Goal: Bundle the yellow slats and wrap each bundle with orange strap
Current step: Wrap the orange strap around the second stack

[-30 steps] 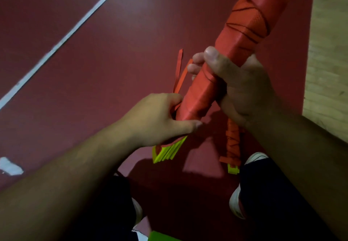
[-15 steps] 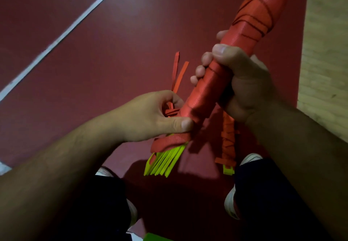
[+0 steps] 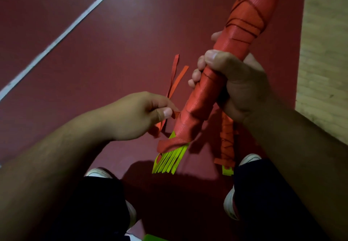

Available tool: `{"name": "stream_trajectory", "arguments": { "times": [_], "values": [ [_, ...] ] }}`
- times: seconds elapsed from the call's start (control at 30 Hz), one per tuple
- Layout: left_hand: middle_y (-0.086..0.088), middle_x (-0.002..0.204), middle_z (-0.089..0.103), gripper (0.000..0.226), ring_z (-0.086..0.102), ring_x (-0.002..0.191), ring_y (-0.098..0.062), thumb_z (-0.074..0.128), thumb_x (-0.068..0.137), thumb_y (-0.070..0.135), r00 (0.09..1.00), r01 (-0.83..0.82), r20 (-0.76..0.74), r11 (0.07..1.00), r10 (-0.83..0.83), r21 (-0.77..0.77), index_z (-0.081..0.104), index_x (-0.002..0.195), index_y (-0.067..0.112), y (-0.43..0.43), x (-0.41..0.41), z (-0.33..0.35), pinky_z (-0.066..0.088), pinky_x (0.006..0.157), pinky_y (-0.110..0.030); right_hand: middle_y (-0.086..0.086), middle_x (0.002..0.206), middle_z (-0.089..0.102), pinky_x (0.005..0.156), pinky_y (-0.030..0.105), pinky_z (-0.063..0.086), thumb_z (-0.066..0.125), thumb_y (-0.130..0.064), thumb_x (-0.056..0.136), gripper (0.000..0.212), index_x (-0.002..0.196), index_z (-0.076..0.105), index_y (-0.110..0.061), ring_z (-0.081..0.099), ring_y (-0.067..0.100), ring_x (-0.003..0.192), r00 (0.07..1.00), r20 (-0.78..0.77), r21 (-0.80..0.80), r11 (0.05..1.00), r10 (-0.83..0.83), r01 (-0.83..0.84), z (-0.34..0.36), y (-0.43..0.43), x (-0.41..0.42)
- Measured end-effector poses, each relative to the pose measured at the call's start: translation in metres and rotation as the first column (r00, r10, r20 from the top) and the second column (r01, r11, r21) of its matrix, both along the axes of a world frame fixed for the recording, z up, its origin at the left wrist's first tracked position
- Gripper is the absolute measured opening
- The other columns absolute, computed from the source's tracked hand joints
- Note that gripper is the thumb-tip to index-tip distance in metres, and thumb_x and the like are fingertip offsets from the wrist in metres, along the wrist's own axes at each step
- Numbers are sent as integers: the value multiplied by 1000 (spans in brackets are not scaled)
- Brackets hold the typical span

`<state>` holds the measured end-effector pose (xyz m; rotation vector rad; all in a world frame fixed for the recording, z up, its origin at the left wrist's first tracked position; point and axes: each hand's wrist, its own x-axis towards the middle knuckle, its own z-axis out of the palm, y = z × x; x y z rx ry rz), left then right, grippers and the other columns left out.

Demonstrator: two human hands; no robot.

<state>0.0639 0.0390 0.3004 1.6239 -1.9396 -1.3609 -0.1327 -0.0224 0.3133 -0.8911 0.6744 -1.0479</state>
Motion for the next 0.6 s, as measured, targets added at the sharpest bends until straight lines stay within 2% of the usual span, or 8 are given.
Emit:
{"name": "stream_trajectory", "arguments": {
  "times": [0.03,0.1,0.2,0.3,0.37,0.43,0.5,0.6],
  "values": [
    [-6,97,72,22,71,85,-19,49,103,18,999,-35,-7,999,35,-1,71,102,18,1,-2,-1,56,69,-19,12,77,54,70,43,54,60,-5,81,44,121,41,-9,56,25,65,1000,-7,-4,1000,-2,2,-1,0,1],
    [-4,91,71,24,67,80,-18,47,104,22,997,-79,-23,997,79,15,70,102,16,2,-7,-1,51,62,-13,11,77,55,71,44,54,61,-5,81,43,119,43,-10,57,25,65,999,-26,-13,1000,-19,19,-1,-1,0],
    [8,62,60,26,50,48,-12,58,97,45,993,-79,-77,992,86,100,68,97,21,3,-9,3,42,42,-20,11,77,56,72,45,54,62,-5,81,42,119,44,-10,58,24,65,998,-31,-22,999,-45,45,-2,-2,-1],
    [11,78,69,55,61,62,-3,62,62,80,996,-27,89,1000,27,-5,67,96,37,0,-8,2,48,56,-21,11,76,56,71,45,54,62,-5,81,38,114,45,-11,58,24,64,998,-20,-15,998,-63,63,-2,-2,-1],
    [13,88,71,71,64,78,0,54,52,88,974,5,226,996,16,-93,67,102,39,1,-12,-1,52,70,-27,10,76,57,72,45,55,63,-7,81,32,108,48,-13,59,23,64,996,-38,-17,997,-82,82,-2,-2,-1],
    [7,87,70,82,64,80,-7,48,50,90,949,22,313,989,25,-145,68,105,34,3,-18,-4,53,73,-36,9,77,58,72,44,55,65,-7,81,27,102,49,-15,60,23,64,992,-54,-22,993,-115,114,-3,-2,-1],
    [2,80,67,84,62,75,-15,46,50,90,932,56,363,979,20,-198,68,102,27,4,-22,-7,51,70,-40,9,78,58,71,44,55,66,-7,81,26,100,49,-15,60,23,64,988,-58,-24,990,-140,139,-3,-3,-1],
    [-1,71,64,69,58,67,-16,53,58,83,953,51,301,967,27,-251,69,94,27,3,-22,-9,48,64,-40,9,77,59,71,44,55,66,-9,83,24,99,50,-15,61,23,64,987,-68,-40,989,-143,141,-1,-2,-1]
  ]
}}
